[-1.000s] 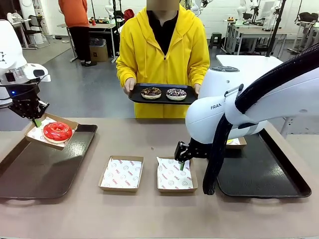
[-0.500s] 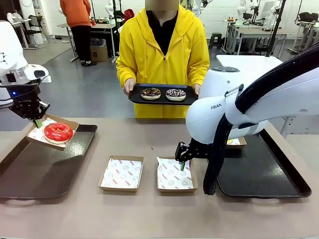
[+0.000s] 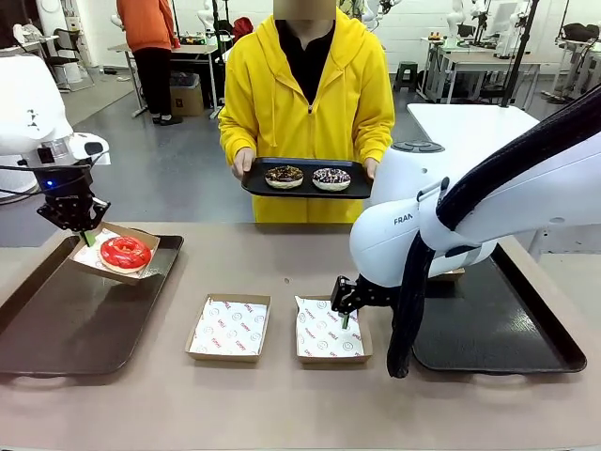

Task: Individually package the donuts and arrange them on the tray.
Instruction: Place the picked Paper togo box on the Handle tray while simultaneously picking up another Paper togo box from the table with the other hand.

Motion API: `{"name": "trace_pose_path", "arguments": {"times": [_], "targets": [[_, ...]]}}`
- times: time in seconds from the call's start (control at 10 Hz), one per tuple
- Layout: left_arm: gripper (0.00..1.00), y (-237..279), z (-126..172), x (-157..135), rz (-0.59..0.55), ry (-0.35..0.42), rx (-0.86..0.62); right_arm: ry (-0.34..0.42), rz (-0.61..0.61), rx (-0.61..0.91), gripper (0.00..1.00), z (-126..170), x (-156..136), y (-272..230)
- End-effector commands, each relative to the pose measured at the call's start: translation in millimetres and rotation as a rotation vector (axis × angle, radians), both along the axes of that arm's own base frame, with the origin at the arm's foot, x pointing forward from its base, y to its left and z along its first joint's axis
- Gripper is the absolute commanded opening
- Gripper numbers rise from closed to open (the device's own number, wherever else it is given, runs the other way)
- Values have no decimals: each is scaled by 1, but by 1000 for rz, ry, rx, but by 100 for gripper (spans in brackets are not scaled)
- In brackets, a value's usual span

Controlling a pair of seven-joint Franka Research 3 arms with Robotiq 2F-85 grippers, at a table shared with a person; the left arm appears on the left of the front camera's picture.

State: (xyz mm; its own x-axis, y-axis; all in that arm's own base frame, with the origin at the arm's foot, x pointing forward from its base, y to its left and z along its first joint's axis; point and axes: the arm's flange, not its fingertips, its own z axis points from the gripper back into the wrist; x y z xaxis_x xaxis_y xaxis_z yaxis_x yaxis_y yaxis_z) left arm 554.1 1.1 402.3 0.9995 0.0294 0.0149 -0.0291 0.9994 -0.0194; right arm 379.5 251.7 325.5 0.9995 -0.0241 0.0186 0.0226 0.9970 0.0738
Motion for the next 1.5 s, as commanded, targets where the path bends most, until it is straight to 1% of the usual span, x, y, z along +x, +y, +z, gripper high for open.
{"name": "trace_pose_path", "arguments": {"times": [0.0,0.4,0.9,1.3,1.4], "targets": [[1,-4,-5,11,34,11,5,-25,-5,-17,100,-10,9,8],[1,-5,-21,25,52,13,-8,-26,9,-26,100,-17,13,14],[1,-2,-26,39,52,-21,-29,-24,23,-27,100,-20,14,15],[1,-3,-34,48,41,-14,-17,-22,27,-25,100,-21,13,16],[1,-3,-35,47,34,-8,-11,-25,37,-25,80,-21,13,16]]}}
